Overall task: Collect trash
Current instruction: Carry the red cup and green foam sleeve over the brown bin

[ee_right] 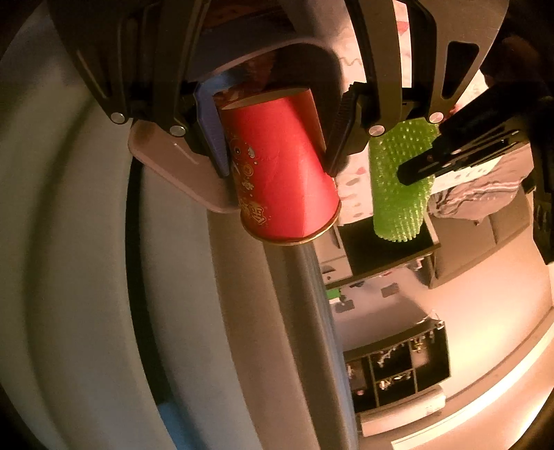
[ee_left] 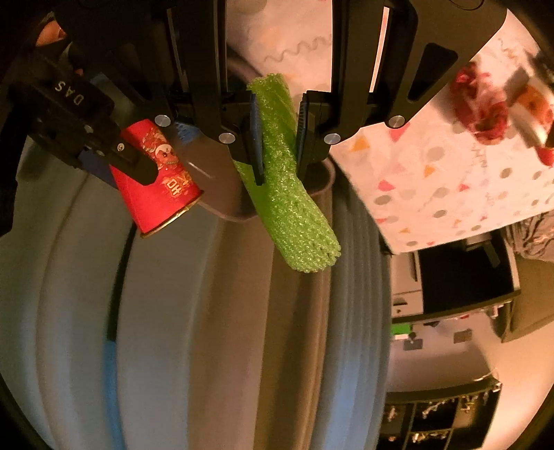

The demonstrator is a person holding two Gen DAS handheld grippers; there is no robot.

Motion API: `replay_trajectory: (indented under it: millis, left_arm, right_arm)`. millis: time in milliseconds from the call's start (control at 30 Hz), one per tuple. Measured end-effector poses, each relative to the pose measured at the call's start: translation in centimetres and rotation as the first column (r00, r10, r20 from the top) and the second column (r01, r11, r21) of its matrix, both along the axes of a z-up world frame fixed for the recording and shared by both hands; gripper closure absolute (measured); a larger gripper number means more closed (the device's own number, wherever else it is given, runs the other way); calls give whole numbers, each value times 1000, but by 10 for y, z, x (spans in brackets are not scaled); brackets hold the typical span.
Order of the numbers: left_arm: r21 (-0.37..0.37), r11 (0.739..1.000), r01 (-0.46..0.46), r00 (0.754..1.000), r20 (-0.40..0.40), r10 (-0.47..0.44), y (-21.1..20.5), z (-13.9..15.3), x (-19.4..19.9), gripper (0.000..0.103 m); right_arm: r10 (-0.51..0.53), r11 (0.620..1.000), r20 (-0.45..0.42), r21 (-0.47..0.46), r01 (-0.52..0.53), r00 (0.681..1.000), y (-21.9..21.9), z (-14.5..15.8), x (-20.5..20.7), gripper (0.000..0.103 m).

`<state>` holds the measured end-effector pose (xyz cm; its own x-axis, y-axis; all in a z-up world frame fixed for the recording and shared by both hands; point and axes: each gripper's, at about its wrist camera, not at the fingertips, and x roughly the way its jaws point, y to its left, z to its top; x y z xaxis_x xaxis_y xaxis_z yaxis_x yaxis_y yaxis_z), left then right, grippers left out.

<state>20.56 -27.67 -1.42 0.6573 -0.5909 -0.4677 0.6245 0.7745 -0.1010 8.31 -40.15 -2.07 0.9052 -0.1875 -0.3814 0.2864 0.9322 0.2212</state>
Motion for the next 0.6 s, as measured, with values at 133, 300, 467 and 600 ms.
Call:
replay_trajectory:
  millis: [133,300,467,600]
  left_arm:
    - [5,1000,26,1000,-15,-26,-16,-11,10,87]
    - [10,998,55,998,-39,-54,-32,-26,17,87]
    - [10,996,91,993,-72,-90,-42,-39,24,86]
    - [9,991,135,986,-98,-133,-48,-46,26,83]
  right_arm:
    - [-29,999,-22,16,30,999,-12,-8,7,48]
    - [-46,998,-37,35,47,998,-19,-14,13,47]
    - [-50,998,-56,37,52,997,-24,-16,26,47]
    - [-62,997,-64,42,65,996,-29,-18,29,46]
